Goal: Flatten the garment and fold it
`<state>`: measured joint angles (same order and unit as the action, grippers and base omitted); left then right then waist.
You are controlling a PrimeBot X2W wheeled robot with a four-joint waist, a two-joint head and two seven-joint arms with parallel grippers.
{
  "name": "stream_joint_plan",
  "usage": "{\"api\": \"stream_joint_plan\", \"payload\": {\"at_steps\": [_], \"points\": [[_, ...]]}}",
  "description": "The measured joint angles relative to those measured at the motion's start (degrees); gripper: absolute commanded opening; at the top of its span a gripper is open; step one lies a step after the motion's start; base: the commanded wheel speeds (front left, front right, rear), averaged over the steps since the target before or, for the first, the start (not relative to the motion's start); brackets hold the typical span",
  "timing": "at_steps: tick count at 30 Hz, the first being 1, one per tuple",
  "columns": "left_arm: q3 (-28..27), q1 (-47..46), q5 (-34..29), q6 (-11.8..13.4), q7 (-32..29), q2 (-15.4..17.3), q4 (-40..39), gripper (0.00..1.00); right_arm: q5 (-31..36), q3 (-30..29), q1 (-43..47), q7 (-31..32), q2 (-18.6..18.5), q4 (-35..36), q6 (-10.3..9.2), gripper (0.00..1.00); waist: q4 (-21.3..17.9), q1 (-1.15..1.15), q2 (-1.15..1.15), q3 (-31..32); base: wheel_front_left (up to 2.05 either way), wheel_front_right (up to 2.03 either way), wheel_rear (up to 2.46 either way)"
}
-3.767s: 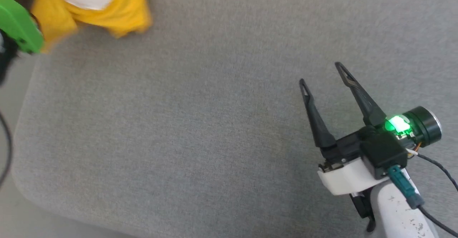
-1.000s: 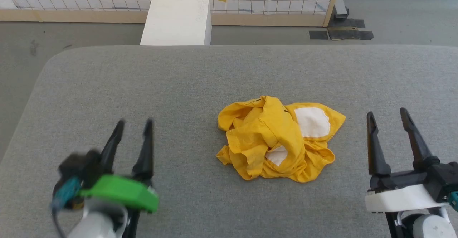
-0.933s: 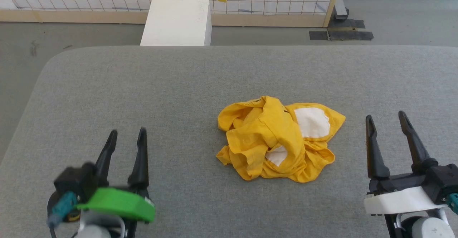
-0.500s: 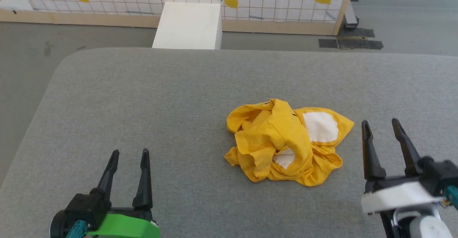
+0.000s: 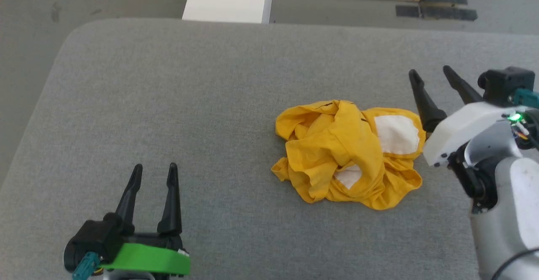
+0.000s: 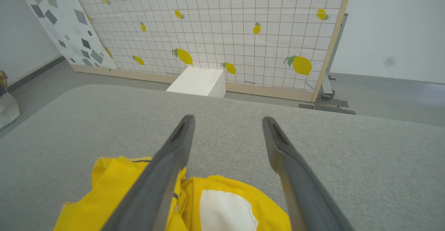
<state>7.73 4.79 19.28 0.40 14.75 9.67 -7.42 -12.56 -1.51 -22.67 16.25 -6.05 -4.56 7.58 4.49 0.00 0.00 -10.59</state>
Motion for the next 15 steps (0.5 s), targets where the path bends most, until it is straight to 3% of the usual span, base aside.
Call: {"api": "stream_joint_plan", "payload": {"at_steps": [3,11,15], "points": [[-0.7,-1.5,-0.5,-1.7,0.0,-1.3,0.9,1.0,0.6,1.1,-2.3,3.9,-2.7,-3.2,0.0,1.0,0.6,0.0,0.0,-1.9,0.0,0.0,0.0],[-2.0,-4.4,-1.9,-5.0,0.0,-3.9,3.2,1.0,3.0,-2.5,-3.7,16.1,-5.1,-11.6,-0.01,1.0,2.7,0.01,0.0,-7.2,0.0,0.0,0.0],[-2.6,-5.3,-2.7,-6.0,0.0,-4.6,3.7,1.0,3.6,-4.5,-3.6,22.3,-5.1,-12.6,0.0,1.0,3.8,0.01,0.0,-9.1,0.0,0.0,0.0]]}}
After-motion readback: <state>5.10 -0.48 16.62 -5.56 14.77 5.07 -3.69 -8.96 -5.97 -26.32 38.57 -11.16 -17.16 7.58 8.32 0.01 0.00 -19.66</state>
